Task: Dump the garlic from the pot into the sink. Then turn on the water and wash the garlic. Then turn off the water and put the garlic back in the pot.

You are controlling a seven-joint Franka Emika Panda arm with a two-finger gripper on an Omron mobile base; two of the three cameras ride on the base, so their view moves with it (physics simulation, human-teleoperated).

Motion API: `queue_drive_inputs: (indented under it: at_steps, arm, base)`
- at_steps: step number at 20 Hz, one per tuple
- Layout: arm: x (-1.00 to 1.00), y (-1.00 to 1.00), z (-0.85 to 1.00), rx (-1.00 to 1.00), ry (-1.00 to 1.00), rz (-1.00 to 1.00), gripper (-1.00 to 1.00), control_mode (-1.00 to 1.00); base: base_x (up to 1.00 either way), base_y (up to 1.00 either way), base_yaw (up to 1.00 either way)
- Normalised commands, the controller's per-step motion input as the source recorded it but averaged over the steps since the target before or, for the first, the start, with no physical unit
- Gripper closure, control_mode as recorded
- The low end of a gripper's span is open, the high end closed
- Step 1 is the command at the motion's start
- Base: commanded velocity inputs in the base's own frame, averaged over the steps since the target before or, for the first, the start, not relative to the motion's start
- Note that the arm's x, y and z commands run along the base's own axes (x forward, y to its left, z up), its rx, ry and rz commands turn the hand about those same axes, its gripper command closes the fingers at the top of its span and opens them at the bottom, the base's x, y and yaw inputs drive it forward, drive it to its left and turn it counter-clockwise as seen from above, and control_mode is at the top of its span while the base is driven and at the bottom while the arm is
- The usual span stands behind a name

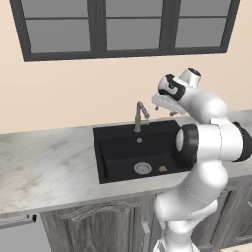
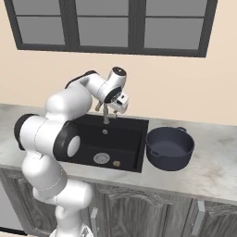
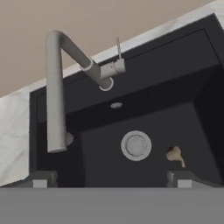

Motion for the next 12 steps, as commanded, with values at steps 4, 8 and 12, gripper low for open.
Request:
queue_drive_inputs:
  at_steps: [4, 8, 12]
  arm:
    - [0.01, -0.16, -0.38, -0.13, 0.0, 0.0, -1.0, -1.0]
    - [0.01, -0.21, -0.26, -0.13, 0.0, 0.0, -1.0, -1.0]
    - [0.06, -0.22, -0.19, -0.12, 0.02, 0.0, -1.0, -1.0]
  base:
    - [0.0, 0.0, 0.0]
    - [0.0, 0.0, 0.0]
    - [0.0, 0.0, 0.0]
